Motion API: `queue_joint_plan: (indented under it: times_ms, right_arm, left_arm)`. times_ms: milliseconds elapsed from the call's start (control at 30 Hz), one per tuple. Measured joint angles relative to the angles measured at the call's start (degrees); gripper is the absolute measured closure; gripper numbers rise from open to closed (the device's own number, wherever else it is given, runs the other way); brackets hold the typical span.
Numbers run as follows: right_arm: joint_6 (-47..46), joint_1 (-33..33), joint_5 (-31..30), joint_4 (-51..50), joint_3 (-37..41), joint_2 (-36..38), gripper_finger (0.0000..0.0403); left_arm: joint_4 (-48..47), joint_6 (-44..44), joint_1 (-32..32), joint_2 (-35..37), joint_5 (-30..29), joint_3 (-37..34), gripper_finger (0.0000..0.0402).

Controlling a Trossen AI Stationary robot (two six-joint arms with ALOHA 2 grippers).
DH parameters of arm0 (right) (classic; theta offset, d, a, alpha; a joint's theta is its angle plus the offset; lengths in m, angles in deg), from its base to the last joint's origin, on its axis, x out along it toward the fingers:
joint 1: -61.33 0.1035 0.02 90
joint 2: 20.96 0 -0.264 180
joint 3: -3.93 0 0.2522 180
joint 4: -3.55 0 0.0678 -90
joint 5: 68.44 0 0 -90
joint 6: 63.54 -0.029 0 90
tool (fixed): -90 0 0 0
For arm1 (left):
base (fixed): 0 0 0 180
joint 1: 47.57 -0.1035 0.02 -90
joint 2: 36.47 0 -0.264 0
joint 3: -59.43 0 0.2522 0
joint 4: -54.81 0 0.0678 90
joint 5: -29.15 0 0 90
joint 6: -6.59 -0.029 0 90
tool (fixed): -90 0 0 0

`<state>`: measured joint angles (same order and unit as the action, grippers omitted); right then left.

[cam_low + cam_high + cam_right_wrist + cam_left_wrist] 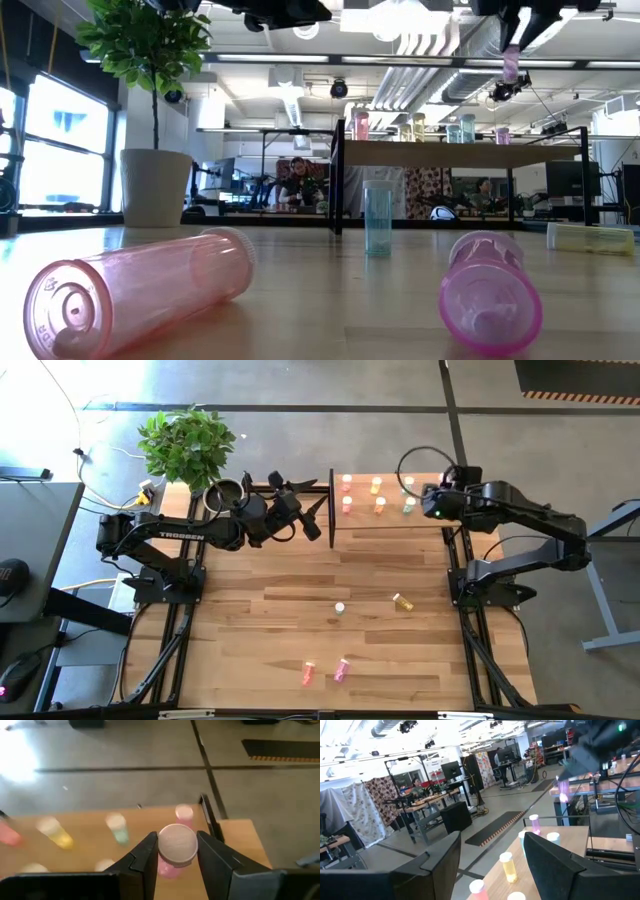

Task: Pick and place medicine bottles onto shelf by color
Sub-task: Put the top purple pill bottle on the shelf aligned with the other purple pill bottle

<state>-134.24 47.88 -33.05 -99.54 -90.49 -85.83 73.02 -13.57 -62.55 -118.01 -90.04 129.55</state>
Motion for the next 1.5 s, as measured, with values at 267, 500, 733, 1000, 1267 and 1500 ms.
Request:
queue_joint_plan:
  times_ms: [267,500,733,1000,1267,1500]
  right_arm:
    - [-3.93,-0.01,-0.09,2.59,10.18,2.85,0.0295]
    - [-3.55,-0.02,-2.63,8.29,17.55,4.22,0.0295]
    - [-2.77,-0.04,-3.96,12.45,23.92,4.20,0.0295]
    - [-2.35,-1.55,-6.17,16.74,27.11,4.20,0.0295]
    - [-2.29,-3.81,-5.67,20.70,29.43,4.11,0.0295]
    - [0.83,-6.04,-5.80,21.83,29.43,4.08,0.0295]
  left_arm:
    - [0.04,-0.02,0.00,0.00,0.03,0.00,0.0193]
    - [0.17,-0.02,0.02,0.00,0.04,-0.02,0.0193]
    - [0.44,0.00,0.02,0.00,0.13,-0.02,0.0193]
    - [0.44,0.00,0.02,0.00,0.43,-0.02,0.0193]
    - [0.44,-0.02,0.02,0.00,0.44,-0.02,0.0193]
    - [0.44,-0.02,0.04,0.00,0.46,-0.02,0.0193]
